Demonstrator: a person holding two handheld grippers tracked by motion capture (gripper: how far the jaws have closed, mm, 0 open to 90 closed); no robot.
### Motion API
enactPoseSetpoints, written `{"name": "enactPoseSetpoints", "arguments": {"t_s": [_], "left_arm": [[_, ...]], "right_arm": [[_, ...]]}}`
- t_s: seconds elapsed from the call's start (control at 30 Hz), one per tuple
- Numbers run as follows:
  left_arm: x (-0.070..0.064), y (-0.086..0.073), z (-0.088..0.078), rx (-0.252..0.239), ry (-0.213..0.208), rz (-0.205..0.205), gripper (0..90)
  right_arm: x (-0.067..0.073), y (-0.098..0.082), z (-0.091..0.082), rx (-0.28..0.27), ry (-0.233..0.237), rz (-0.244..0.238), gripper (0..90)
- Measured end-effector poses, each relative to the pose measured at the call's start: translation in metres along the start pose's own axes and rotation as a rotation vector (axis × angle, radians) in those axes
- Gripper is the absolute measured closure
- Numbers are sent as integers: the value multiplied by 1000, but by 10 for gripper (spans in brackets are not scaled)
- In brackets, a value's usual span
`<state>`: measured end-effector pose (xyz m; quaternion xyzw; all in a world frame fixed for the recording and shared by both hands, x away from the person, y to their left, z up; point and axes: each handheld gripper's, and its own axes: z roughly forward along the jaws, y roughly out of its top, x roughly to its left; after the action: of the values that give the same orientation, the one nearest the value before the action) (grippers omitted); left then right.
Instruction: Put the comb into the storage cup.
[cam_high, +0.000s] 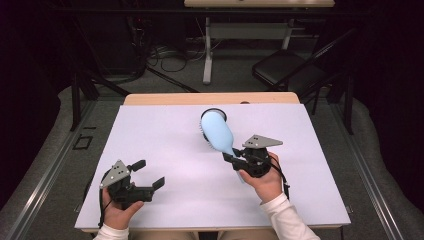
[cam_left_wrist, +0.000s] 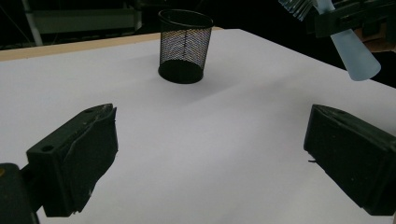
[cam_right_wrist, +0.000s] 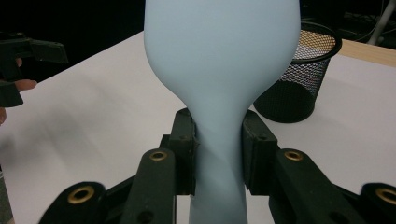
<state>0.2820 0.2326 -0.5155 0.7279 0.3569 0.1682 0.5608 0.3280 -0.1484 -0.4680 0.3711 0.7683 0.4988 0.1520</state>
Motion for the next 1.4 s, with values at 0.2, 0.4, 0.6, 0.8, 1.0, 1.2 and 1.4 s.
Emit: {"name": "enactPoseSetpoints", "arguments": {"t_s": [0.2,0.4,0.6,0.8,1.0,1.2,1.4], "left_arm": [[0,5,0,9,-8,-7,29],[-2,10,3,21,-19,-17,28],[-5,19,6,30,-34,-18,27],[-9,28,11,41,-48,-15,27],[-11,39,16,38,-56,-29,28],[-13,51,22,56,-67,-25,28],[-15,62,28,71,-72,-22,28]], "right_arm": [[1,0,0,-3,1,-5,697],[0,0,-1,-10,1,1,697],[1,1,-2,-15,1,0,697],[0,1,-3,-19,1,0,697],[1,0,-2,-16,4,1,696],[1,0,-2,-17,1,0,697],[2,0,-2,-21,-3,-4,697]]}}
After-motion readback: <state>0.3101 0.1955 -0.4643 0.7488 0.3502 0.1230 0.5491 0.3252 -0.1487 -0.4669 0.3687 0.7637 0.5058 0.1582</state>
